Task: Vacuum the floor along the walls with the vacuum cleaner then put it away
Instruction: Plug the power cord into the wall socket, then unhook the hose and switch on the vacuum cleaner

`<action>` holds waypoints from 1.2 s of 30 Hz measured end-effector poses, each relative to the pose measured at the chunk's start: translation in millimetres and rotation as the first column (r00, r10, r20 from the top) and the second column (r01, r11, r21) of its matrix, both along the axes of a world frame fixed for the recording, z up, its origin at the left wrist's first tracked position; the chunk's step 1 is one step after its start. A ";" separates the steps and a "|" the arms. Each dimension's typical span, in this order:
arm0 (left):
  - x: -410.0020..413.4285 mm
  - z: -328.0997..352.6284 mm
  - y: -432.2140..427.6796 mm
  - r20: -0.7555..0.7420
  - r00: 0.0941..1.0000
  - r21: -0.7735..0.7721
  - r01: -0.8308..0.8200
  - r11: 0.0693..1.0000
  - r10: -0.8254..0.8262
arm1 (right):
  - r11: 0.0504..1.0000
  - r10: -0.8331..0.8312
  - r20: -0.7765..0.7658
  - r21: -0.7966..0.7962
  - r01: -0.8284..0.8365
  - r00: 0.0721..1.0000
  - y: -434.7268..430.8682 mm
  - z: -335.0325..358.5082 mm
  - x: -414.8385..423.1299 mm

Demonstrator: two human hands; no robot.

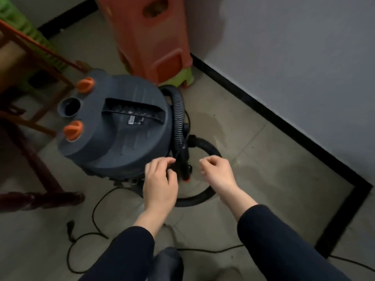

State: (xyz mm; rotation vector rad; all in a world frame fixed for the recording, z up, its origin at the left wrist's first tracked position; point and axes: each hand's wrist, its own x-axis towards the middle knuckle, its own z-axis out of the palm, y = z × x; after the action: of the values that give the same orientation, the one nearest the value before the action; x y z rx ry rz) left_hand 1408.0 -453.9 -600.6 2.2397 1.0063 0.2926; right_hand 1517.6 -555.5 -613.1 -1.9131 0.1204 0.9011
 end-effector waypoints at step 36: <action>-4.6 3.6 114.3 -0.078 0.965 0.006 0.251 0.968 -0.250 | 0.967 0.181 0.087 -0.196 -0.161 0.980 96.3 -33.8 24.9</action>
State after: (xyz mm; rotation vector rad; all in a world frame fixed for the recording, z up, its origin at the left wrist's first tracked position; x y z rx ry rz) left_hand 1403.3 -339.5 -597.0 2.3772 0.7492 0.1039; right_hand 1542.5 -459.2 -646.9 -2.1691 -0.0242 0.9283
